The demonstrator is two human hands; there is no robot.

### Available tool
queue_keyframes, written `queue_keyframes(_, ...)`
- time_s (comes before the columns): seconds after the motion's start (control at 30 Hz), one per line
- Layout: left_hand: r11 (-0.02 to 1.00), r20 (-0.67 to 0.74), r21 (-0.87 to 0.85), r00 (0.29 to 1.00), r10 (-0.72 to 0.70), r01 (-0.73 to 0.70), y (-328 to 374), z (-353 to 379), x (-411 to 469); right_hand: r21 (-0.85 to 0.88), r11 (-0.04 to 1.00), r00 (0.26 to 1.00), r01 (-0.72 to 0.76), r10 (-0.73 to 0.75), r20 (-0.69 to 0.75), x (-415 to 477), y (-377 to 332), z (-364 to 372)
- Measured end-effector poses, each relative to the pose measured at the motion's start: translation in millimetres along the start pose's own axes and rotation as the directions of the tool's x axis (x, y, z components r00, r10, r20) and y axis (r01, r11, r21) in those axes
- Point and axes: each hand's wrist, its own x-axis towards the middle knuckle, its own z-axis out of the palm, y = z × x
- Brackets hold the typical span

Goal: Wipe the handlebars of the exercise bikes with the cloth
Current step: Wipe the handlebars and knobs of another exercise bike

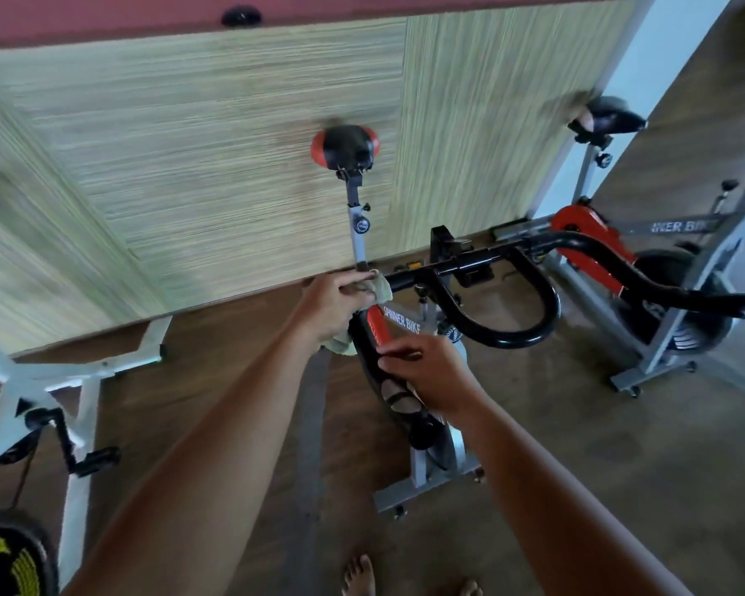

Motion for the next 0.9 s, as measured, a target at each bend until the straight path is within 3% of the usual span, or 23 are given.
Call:
queue_keyframes(0.1, 0.994, -0.029, -0.111, 0.999, -0.017, 0.013, -12, -4, -21, -0.028, 1.0, 1.0, -0.013, 0.013, 0.005, 2, 0, -1)
queue_keyframes(0.2, 0.998, -0.031, -0.067, 1.0, -0.002, 0.0, -10, -6, -22, -0.006, 1.0, 1.0, -0.023, 0.023, 0.007, 3, 0, -1)
queue_keyframes(0.43, 0.949, 0.074, 0.3, 0.994, 0.075, -0.094, 31, 15, 24, 0.056, 0.998, 1.0, -0.006, 0.006, 0.001, 0, -1, 1)
queue_keyframes(0.57, 0.907, 0.115, 0.404, 0.99, 0.081, -0.122, 39, 20, 30, 0.091, 0.995, 1.0, -0.031, 0.031, 0.003, 0, -1, 2)
queue_keyframes(0.7, 0.947, 0.032, 0.316, 0.998, 0.05, -0.057, 27, 13, 15, 0.108, 0.993, 0.999, -0.04, 0.04, 0.0, -1, -1, 2)
queue_keyframes(0.9, 0.994, -0.127, -0.067, 0.988, -0.093, 0.085, -2, 12, -28, 0.129, 0.989, 0.997, -0.076, 0.074, 0.022, -1, 0, 0)
